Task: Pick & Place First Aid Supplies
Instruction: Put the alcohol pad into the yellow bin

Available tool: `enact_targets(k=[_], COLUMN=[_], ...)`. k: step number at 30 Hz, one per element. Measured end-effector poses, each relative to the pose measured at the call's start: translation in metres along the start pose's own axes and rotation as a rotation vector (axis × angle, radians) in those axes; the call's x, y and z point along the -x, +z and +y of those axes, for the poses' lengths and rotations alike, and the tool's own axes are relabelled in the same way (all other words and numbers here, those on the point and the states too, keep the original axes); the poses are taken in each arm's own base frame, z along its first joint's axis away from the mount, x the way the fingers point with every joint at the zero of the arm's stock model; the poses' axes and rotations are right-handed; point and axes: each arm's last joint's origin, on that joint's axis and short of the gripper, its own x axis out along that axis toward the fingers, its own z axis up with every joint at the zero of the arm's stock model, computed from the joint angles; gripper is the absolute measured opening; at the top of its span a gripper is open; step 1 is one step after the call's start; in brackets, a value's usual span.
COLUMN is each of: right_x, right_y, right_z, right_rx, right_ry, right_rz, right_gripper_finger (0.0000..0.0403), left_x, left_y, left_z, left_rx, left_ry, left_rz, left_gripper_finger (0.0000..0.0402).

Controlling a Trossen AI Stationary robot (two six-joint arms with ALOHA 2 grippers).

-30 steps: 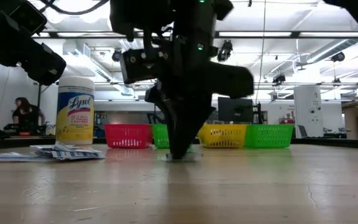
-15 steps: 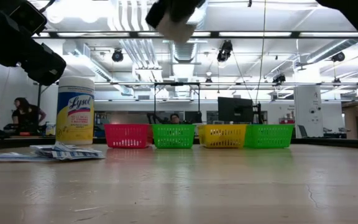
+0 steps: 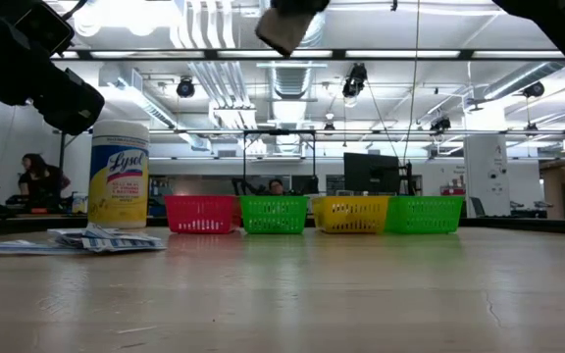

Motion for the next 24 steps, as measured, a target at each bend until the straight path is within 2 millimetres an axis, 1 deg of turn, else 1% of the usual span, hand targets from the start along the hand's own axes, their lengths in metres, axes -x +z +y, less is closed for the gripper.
enact_targets(k=[2, 6, 8, 9, 10, 13, 19, 21, 24], right_x=[0.007, 0.02, 0.025, 0.028, 0.031, 0.036, 0.034, 0.031, 0.027], right_y=[-0.003, -0.015, -0.023, -0.027, -0.031, -0.049, -0.097, -0.112, -0.131], right_z=[-0.006, -0.022, -0.034, -0.04, -0.047, -0.07, -0.119, -0.132, -0.145], right_rx=[-0.013, -0.052, -0.059, -0.066, -0.084, -0.159, -0.309, -0.349, -0.4], right_ry=[-0.152, -0.585, -0.733, -0.769, -0.778, -0.731, -0.678, -0.644, -0.58], right_rz=[0.053, 0.267, 0.36, 0.388, 0.4, 0.407, 0.455, 0.446, 0.422], right_gripper_finger=[0.0008, 0.0008, 0.0008, 0.0008, 0.0008, 0.0008, 0.0008, 0.0008, 0.0008], left_x=[0.0, 0.0, 0.0, 0.0, 0.0, 0.0, 0.0, 0.0, 0.0], left_y=[0.0, 0.0, 0.0, 0.0, 0.0, 0.0, 0.0, 0.0, 0.0], left_z=[0.0, 0.0, 0.0, 0.0, 0.0, 0.0, 0.0, 0.0, 0.0], left_rx=[0.0, 0.0, 0.0, 0.0, 0.0, 0.0, 0.0, 0.003, 0.01], left_ry=[0.0, 0.0, 0.0, 0.0, 0.0, 0.0, 0.0, 0.0, 0.001], left_rz=[0.0, 0.0, 0.0, 0.0, 0.0, 0.0, 0.0, 0.0, -0.001], left_gripper_finger=[0.0172, 0.0172, 0.0172, 0.0172, 0.0172, 0.0172, 0.0172, 0.0172, 0.0172])
